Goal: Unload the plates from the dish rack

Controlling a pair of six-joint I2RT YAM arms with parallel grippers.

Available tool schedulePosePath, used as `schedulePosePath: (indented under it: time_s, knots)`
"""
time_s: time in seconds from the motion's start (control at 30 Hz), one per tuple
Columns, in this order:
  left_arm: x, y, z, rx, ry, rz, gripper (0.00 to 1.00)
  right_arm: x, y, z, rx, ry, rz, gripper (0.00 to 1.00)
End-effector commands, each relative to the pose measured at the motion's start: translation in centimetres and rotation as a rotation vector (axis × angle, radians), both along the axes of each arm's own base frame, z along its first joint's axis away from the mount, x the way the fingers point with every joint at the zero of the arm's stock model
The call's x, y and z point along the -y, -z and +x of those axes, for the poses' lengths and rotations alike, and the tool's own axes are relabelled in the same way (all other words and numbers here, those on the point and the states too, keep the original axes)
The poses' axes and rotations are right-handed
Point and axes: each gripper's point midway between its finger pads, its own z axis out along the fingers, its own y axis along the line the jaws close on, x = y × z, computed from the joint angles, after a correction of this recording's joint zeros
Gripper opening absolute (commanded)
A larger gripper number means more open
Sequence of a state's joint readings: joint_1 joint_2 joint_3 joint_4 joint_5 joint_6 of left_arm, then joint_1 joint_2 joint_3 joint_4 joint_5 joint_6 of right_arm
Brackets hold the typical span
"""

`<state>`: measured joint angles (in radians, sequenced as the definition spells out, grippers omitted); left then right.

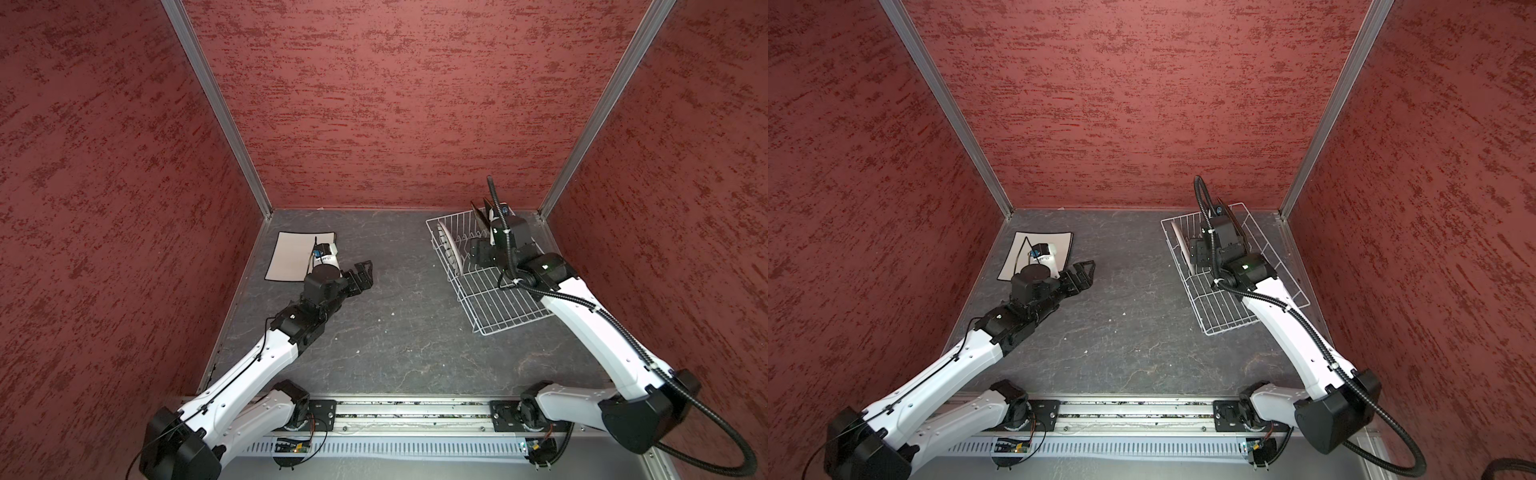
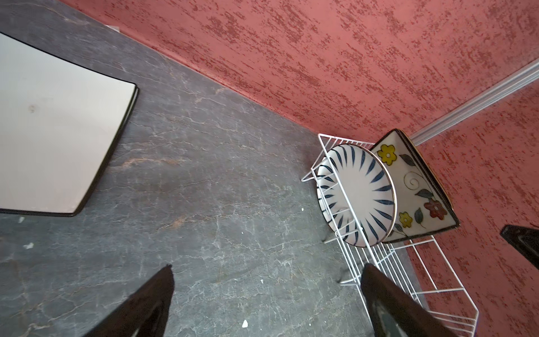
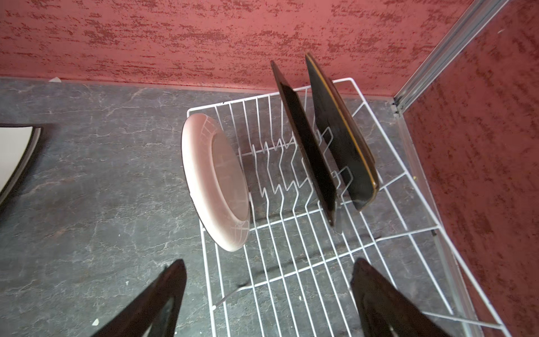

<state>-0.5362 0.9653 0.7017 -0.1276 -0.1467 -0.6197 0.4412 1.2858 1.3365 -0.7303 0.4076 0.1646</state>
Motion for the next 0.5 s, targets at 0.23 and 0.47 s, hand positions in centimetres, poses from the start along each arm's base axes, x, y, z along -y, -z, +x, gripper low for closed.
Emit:
schedulePosePath:
  time_s: [0.23,0.47]
  knots:
    - [4.7,-1.0,0.7,0.048,0.121,-0.041,1.00,2.5,-0.3,3.5,-0.040,0.041,-0.296,0.91]
    - [5.0,-0.4,-0.3,0.041,0.149,-0.010,1.00,4.4,1.7,6.2,-0.107,0.094,-0.390,0.93]
